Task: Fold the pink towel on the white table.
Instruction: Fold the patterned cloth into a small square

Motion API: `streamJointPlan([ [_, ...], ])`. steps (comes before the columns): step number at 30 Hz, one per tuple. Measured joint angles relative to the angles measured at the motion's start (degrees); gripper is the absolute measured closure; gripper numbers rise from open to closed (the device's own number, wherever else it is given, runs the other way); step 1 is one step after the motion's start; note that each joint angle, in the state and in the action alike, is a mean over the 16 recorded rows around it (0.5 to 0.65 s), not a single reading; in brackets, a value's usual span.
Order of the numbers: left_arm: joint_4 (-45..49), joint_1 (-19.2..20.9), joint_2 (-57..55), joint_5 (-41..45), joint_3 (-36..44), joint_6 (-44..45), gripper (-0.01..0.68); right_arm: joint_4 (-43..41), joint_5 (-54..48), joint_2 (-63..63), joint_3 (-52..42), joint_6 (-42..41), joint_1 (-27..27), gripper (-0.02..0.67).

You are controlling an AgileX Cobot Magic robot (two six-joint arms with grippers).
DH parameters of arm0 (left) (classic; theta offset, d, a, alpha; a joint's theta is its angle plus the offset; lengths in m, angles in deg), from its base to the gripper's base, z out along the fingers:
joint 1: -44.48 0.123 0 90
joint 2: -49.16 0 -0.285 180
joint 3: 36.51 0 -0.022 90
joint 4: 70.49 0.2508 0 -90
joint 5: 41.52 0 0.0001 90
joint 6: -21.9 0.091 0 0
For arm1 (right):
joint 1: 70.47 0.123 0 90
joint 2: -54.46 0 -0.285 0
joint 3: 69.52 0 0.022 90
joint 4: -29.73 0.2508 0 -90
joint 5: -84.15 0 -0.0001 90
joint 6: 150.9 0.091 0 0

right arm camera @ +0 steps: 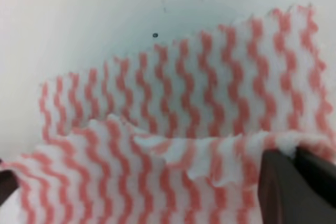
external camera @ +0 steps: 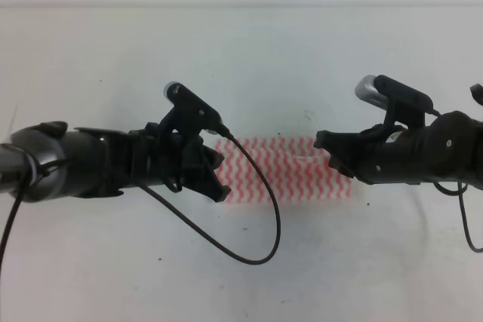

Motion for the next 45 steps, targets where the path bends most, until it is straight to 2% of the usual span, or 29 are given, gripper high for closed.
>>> streamJointPlan([
  [45, 0.08, -0.02, -2.11, -2.17, -3.5, 1.3, 0.676, -2.05, 0.83, -2.66, 4.12, -0.01, -0.21, 0.666],
])
